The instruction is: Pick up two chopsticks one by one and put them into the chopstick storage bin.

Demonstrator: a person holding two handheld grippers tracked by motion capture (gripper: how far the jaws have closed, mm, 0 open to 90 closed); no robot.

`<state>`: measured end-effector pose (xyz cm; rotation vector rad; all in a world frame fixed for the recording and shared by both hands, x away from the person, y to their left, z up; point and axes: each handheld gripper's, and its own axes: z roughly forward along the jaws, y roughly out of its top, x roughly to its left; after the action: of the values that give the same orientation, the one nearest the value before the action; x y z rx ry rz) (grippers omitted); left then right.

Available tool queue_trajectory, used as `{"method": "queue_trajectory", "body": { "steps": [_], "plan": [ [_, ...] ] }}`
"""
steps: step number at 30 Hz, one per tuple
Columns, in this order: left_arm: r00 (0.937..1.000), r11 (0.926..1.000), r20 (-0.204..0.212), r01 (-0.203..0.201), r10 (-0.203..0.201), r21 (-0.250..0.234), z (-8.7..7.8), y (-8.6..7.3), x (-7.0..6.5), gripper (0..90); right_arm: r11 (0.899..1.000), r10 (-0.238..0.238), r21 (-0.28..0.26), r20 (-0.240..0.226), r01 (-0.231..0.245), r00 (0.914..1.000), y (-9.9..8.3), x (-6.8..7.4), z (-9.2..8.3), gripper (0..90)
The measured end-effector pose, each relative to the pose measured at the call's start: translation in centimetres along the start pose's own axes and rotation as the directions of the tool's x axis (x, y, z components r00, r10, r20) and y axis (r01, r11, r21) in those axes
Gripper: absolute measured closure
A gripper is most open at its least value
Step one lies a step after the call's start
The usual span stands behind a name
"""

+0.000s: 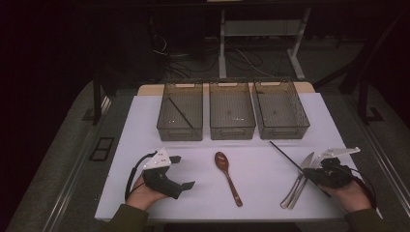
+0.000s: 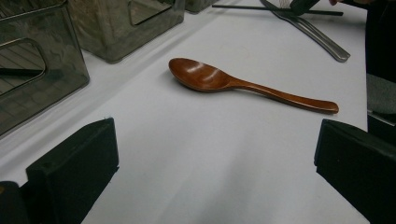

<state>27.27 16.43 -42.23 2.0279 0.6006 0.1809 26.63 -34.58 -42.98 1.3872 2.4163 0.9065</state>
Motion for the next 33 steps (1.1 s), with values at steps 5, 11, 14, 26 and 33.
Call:
{"method": "queue_trajectory", "body": {
  "steps": [5,11,14,26,33],
  "plan": [
    [1.0000,1.0000,0.000,-0.001,0.001,-0.001,0.0,0.0,0.0,0.0,1.000,-0.008,-0.006,-0.016,0.008,0.9998,0.1,0.0,-0.4,85.8],
    [1.0000,1.0000,0.000,0.002,-0.002,-0.001,0.0,-0.1,0.1,0.0,1.000,-0.025,-0.012,-0.046,0.024,0.9986,0.4,0.0,-0.9,85.8],
    [1.0000,1.0000,0.002,0.004,-0.004,0.003,0.2,-0.1,0.1,0.0,0.999,-0.032,-0.013,-0.057,0.031,0.9979,0.5,0.1,-1.2,85.8],
    [1.0000,1.0000,0.002,0.005,-0.005,0.005,0.2,-0.1,0.1,0.0,0.998,-0.058,-0.028,-0.107,0.056,0.9925,1.8,0.9,-1.9,85.8],
    [1.0000,1.0000,0.002,0.006,-0.006,0.001,0.2,-0.1,0.1,0.0,0.996,-0.075,-0.049,-0.129,0.069,0.9888,3.1,1.4,-2.0,85.7]
  ]
}}
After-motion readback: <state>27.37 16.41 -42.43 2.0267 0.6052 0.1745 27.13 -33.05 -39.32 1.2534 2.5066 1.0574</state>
